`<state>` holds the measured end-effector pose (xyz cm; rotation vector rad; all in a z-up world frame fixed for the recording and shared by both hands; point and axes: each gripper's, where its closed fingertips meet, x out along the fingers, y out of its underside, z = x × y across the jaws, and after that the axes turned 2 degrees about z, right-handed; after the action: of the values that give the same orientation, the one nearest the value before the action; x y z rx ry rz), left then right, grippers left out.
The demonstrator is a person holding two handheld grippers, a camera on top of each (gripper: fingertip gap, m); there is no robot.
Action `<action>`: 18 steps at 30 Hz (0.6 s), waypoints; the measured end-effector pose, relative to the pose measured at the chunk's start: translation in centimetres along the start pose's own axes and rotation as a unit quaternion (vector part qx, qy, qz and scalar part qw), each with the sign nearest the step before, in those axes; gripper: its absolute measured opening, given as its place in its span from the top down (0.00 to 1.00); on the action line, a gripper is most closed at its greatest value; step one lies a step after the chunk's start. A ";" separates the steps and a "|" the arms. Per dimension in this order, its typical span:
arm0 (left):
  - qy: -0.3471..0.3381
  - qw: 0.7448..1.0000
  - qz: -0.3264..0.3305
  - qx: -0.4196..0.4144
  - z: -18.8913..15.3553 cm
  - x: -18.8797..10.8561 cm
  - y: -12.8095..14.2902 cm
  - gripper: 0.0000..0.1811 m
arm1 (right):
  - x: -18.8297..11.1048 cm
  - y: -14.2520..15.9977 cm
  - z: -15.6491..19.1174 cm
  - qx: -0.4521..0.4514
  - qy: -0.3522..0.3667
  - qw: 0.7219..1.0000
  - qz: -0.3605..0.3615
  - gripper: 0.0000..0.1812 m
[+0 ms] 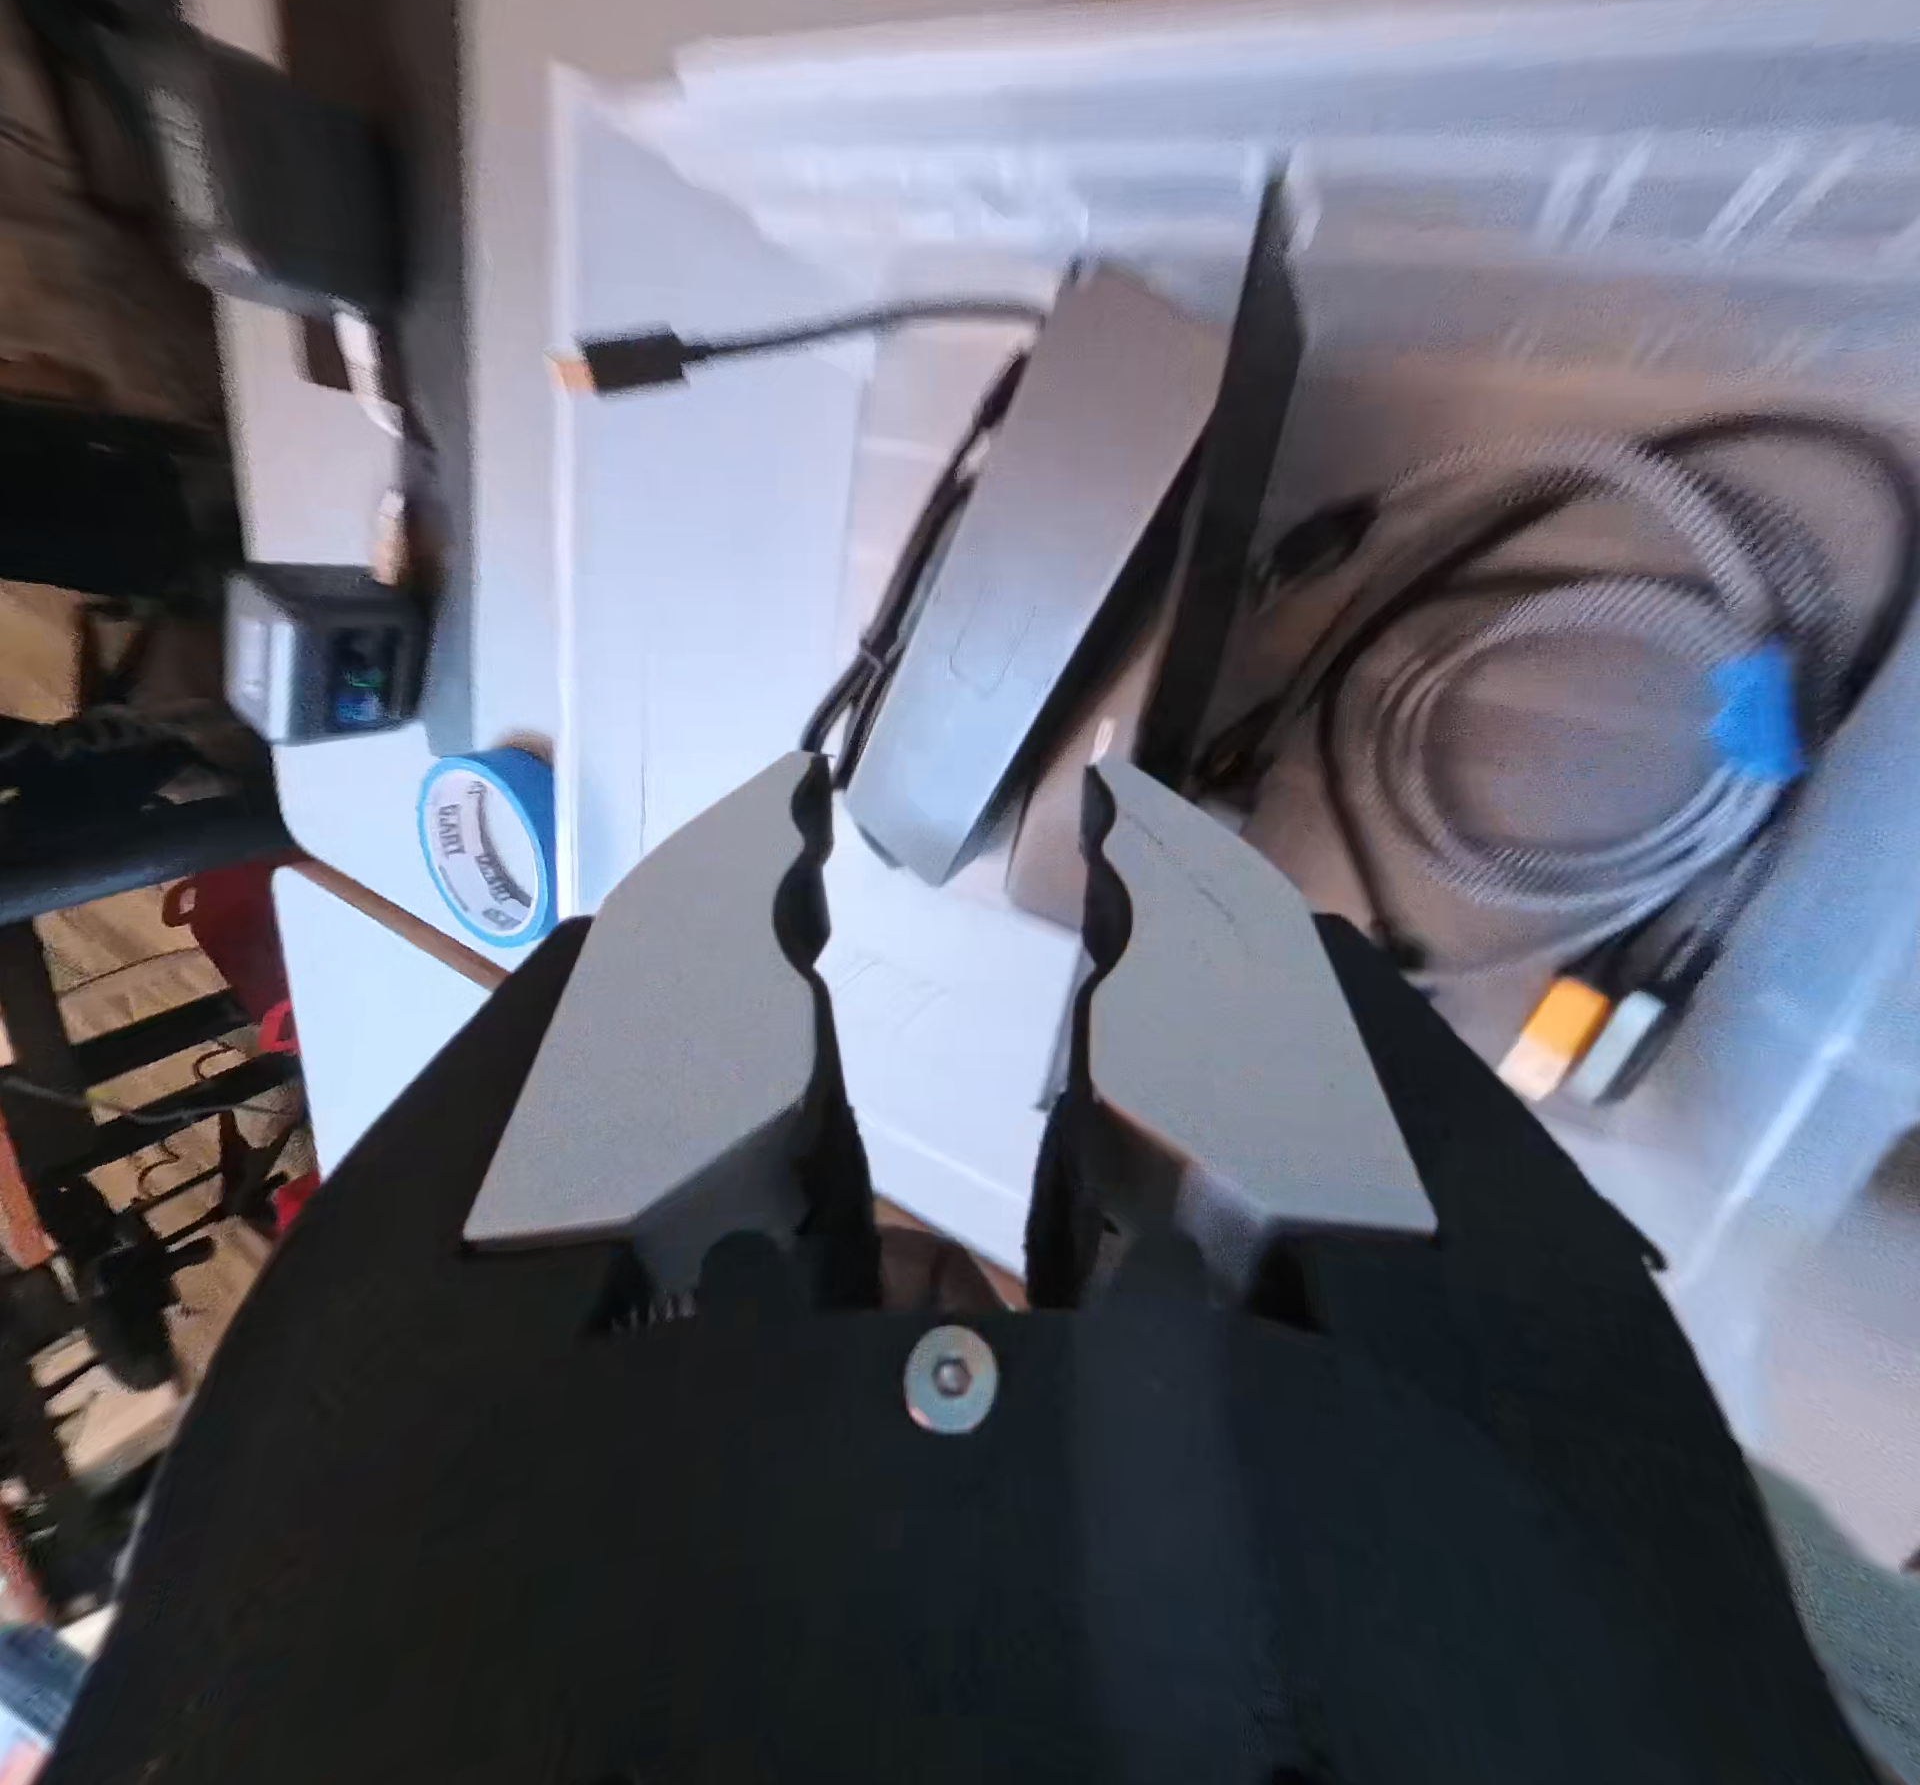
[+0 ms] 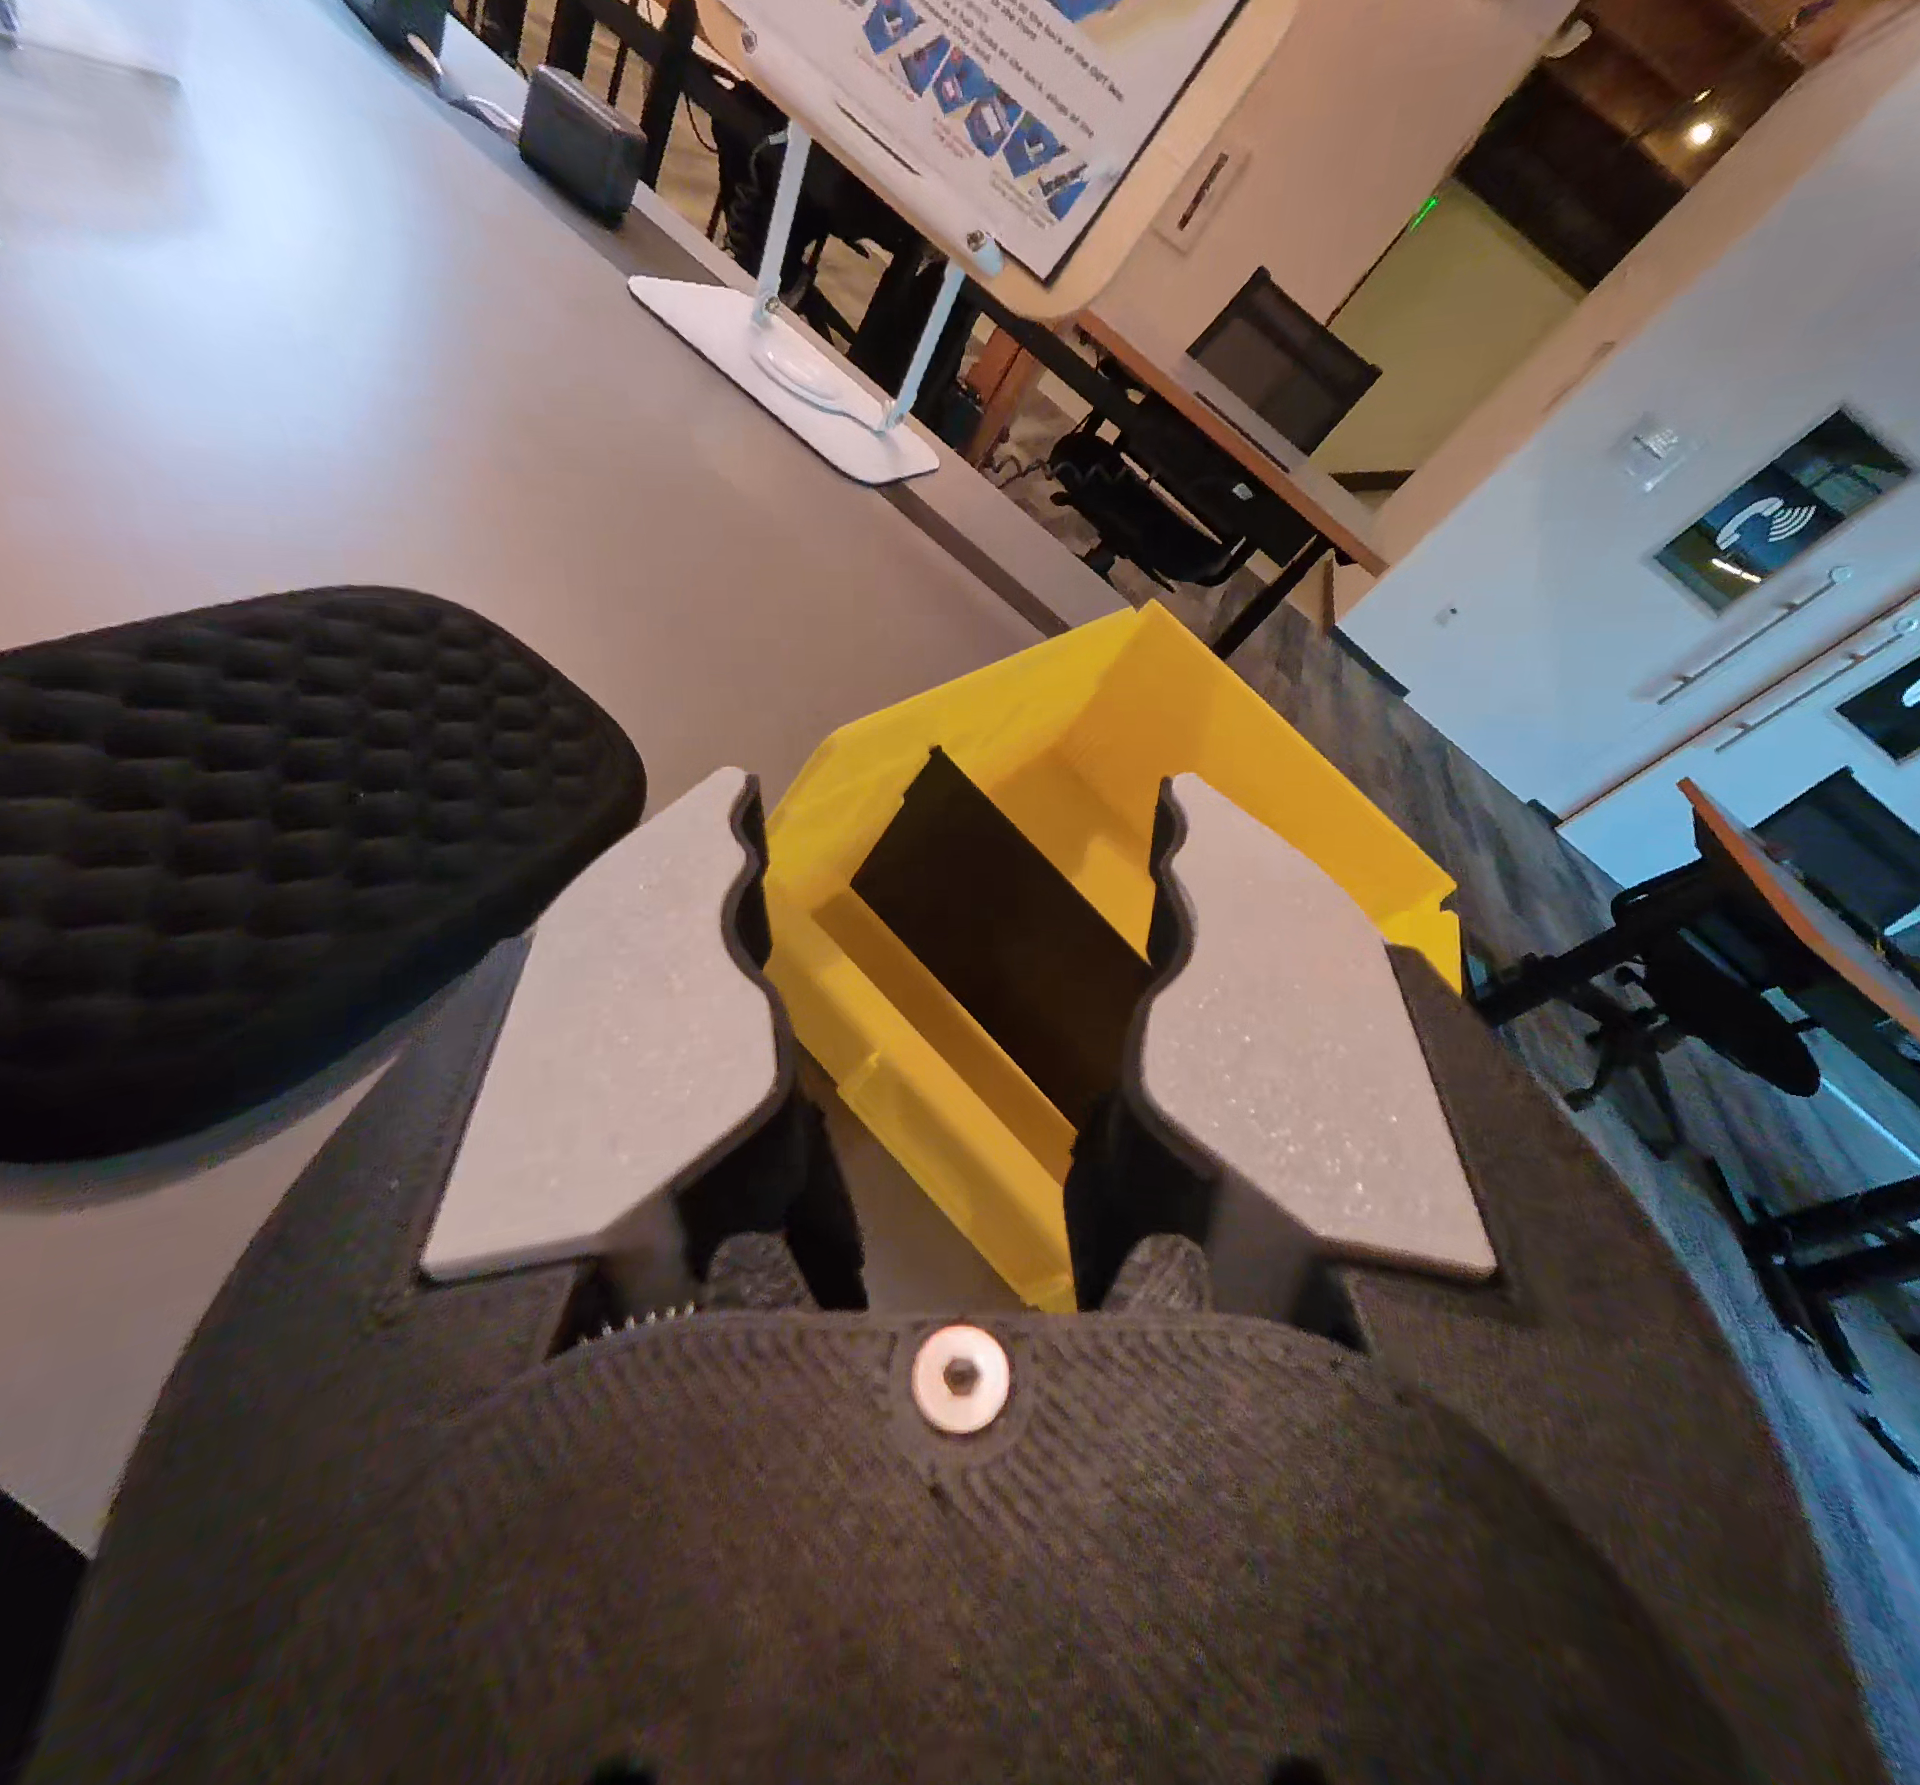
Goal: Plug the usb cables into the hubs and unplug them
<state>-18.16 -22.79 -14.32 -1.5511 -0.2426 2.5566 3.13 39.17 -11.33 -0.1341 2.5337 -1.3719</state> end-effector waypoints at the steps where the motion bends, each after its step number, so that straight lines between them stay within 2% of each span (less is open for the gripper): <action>1: 0.023 0.999 0.026 0.021 0.4 1.2 0.7 0.71 | 0.0 -0.2 0.0 -0.001 0.001 1.000 -0.004 0.61; 4: 0.091 0.993 0.046 0.052 1.0 4.2 1.4 0.71 | -0.2 -0.6 -0.4 0.000 0.012 1.000 -0.014 0.62; 5: 0.115 0.990 0.061 0.056 0.9 4.9 1.8 0.71 | -0.2 -0.5 -0.6 0.001 0.016 1.000 -0.014 0.62; 7: 0.160 0.979 0.113 0.060 0.6 5.9 2.8 0.64 | 0.0 -0.2 -0.7 0.002 0.022 1.000 -0.008 0.63; 10: 0.190 0.963 0.165 0.095 0.3 7.2 3.7 0.62 | 0.4 0.6 -0.6 0.000 0.022 1.000 0.011 0.63; 13: 0.209 0.954 0.174 0.127 -0.3 8.4 3.5 0.63 | 1.0 1.1 -0.2 -0.002 0.013 1.000 0.024 0.63; 18: 0.232 0.954 0.136 0.135 -1.9 10.1 2.0 0.61 | 1.8 1.5 0.4 -0.004 0.002 0.999 0.034 0.63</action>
<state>-21.22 -22.60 -24.35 -2.1146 0.3818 2.1808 1.52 39.32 -13.07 -0.0464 2.5215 -1.3382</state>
